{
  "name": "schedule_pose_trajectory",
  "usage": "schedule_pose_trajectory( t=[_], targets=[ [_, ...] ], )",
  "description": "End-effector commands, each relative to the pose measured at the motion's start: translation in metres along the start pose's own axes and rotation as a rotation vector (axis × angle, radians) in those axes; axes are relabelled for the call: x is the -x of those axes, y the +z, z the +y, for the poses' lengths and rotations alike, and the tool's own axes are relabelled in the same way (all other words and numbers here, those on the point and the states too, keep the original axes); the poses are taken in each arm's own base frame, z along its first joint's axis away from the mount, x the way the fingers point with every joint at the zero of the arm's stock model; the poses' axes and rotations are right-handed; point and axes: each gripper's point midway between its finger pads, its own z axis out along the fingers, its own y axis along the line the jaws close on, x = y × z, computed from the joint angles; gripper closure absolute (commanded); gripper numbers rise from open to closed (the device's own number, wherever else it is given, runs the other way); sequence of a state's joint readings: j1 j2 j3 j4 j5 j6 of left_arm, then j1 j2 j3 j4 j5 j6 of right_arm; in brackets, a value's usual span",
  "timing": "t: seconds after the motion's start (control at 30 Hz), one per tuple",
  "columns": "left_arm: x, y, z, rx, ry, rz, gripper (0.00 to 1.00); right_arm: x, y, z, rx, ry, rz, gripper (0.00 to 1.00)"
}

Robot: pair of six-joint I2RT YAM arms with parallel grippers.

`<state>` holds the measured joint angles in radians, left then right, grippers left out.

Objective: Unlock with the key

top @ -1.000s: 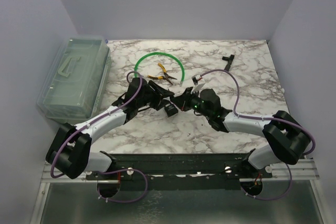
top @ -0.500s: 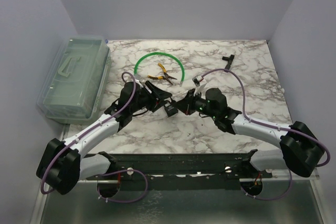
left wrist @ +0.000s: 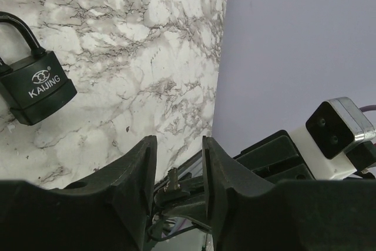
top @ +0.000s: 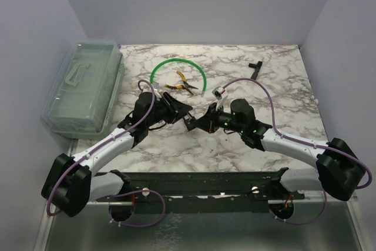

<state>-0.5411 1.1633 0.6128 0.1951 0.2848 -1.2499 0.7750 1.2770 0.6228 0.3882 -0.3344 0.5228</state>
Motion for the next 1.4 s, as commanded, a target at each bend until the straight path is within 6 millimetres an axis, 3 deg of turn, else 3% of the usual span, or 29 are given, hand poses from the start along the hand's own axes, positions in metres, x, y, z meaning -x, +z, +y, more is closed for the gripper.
schedule_pose_trajectory(
  t=[0.0,0.43,0.97,1.07,1.23,1.37],
  targets=[
    [-0.004,0.002,0.001,-0.005,-0.005,0.019,0.60,0.007,-0.001,0.006,0.010,-0.017,0.005,1.00],
    [0.000,0.014,0.015,0.104,-0.052,0.017,0.65,0.009,-0.004,-0.011,-0.087,-0.073,0.015,1.00],
    [-0.009,0.022,0.015,0.117,-0.049,0.038,0.74,0.010,0.005,-0.024,-0.149,-0.099,0.023,1.00],
    [-0.010,0.024,0.015,0.121,-0.049,0.041,0.80,0.010,0.007,-0.028,-0.176,-0.115,0.032,1.00],
    [-0.011,0.026,0.017,0.130,-0.045,0.041,0.99,0.005,0.008,-0.033,-0.215,-0.142,0.048,1.00],
    [-0.010,0.027,0.020,0.137,-0.043,0.036,1.00,0.005,0.008,-0.035,-0.238,-0.137,0.054,0.97]
  ],
)
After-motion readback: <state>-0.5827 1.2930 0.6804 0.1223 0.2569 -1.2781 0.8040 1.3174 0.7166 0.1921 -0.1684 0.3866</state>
